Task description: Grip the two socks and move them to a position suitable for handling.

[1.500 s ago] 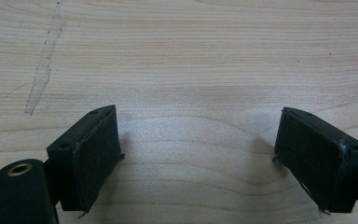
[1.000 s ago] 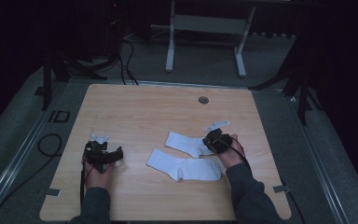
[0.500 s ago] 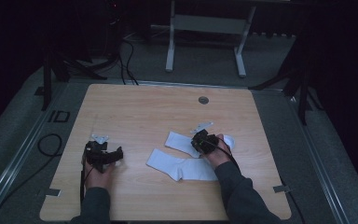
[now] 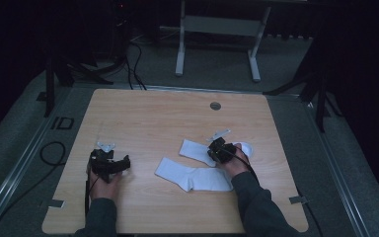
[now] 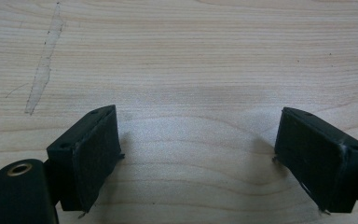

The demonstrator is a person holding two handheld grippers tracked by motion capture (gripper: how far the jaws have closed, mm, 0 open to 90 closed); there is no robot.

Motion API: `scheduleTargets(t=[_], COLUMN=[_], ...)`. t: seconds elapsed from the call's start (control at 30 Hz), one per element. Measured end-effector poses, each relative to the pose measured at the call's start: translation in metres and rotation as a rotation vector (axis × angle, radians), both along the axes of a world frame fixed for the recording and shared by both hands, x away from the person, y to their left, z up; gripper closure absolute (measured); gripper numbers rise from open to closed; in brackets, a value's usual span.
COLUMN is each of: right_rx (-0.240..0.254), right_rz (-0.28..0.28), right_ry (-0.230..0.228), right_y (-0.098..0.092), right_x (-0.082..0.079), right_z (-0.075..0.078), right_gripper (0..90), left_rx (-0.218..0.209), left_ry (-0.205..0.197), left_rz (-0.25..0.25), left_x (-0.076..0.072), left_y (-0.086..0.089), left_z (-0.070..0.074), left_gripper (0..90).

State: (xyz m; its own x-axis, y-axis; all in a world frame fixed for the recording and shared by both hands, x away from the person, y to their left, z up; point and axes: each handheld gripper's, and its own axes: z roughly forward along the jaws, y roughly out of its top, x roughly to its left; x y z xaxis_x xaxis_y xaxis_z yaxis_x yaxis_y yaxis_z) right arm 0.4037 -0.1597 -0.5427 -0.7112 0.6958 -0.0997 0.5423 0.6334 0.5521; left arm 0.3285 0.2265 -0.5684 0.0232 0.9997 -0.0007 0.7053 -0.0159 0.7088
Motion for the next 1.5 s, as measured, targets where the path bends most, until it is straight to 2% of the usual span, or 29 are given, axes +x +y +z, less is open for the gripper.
scheduleTargets(t=[0.3, 0.53, 0.93, 1.5], right_rx=[0.023, 0.019, 0.054, 0.057], right_rz=[-0.031, -0.05, -0.096, -0.126], right_ry=[0.004, 0.003, 0.001, -0.001], right_y=[-0.02, -0.033, -0.057, -0.068], right_x=[-0.002, -0.005, -0.013, -0.019], right_z=[-0.001, -0.001, -0.002, -0.002], right_gripper=[88.9, 88.7, 88.5, 88.4], left_rx=[0.0, 0.0, 0.0, 0.0], left_ry=[0.0, 0.0, 0.0, 0.0], left_rz=[0.0, 0.0, 0.0, 0.0], left_x=[0.0, 0.0, 0.0, 0.0], left_y=[0.0, 0.0, 0.0, 0.0], left_z=[0.0, 0.0, 0.0, 0.0], left_gripper=[13.9, 13.9, 13.9, 13.9])
